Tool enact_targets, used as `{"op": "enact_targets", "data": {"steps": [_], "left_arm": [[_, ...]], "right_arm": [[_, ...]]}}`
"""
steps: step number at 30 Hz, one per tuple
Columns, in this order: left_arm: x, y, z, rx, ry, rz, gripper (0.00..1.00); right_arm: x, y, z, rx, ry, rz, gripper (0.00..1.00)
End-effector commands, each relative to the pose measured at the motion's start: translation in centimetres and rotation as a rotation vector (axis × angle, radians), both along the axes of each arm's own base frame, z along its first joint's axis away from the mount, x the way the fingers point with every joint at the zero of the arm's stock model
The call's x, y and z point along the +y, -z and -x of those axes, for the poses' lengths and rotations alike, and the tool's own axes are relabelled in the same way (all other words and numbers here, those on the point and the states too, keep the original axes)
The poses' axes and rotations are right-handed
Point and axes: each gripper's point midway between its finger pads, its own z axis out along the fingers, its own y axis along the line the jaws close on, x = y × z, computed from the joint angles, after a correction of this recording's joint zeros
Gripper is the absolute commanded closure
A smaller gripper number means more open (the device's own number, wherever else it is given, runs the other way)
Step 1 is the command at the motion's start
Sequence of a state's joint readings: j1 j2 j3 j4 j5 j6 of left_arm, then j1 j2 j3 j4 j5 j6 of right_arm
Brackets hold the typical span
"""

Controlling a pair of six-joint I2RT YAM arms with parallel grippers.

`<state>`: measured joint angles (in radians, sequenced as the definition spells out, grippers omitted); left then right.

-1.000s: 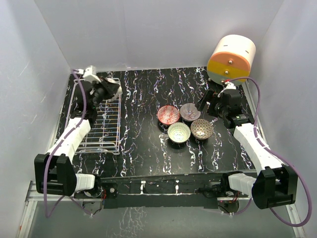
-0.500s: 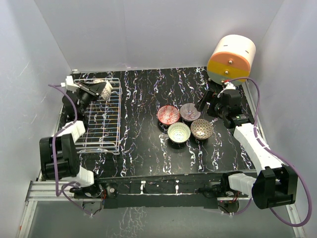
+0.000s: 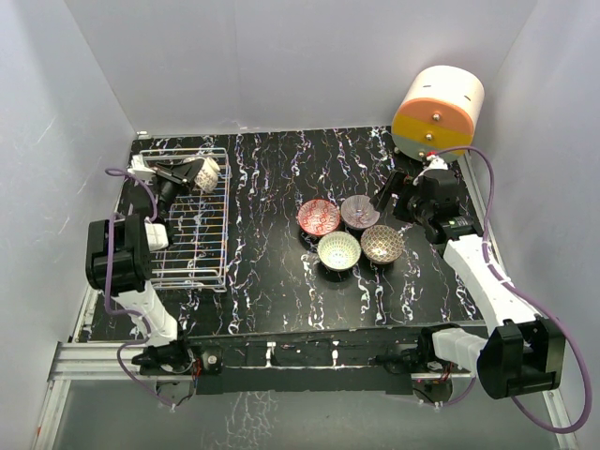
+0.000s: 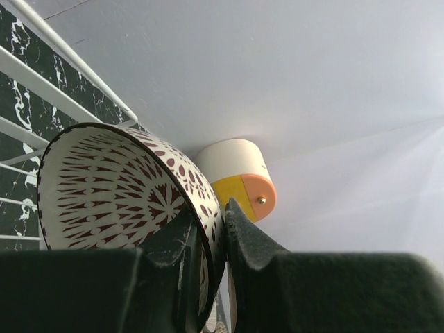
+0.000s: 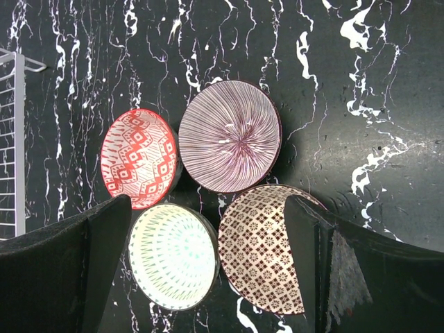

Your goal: Load the bowls into the dish rack

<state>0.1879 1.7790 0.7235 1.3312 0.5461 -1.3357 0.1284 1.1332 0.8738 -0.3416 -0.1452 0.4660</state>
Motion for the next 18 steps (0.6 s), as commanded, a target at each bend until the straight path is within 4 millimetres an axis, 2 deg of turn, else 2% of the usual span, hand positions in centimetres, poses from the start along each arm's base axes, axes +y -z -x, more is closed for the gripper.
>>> {"op": "enact_targets", "data": {"steps": [1, 5, 12, 18], "left_arm": [[0.4, -4.4, -0.4, -0.192, 0.030, 0.058, 1.00], [0.5, -2.9, -1.6, -0.147, 0.037, 0.066, 1.00], [0.4, -1.8, -2.7, -0.105, 0.055, 0.059, 1.00], [0.2, -0.6, -3.4, -0.084, 0.094, 0.121, 1.00]], "right_arm": [[-0.6, -3.8, -0.8, -0.106, 0.025, 0.007, 0.04], [-0.7, -3.9, -0.8, -0.108, 0.031, 0.011, 0.04], [-0.8, -3.8, -0.8, -0.105, 0.036, 0.011, 0.04], [-0.7, -3.7, -0.8, -0.104, 0.035, 0.010, 0.04]]}}
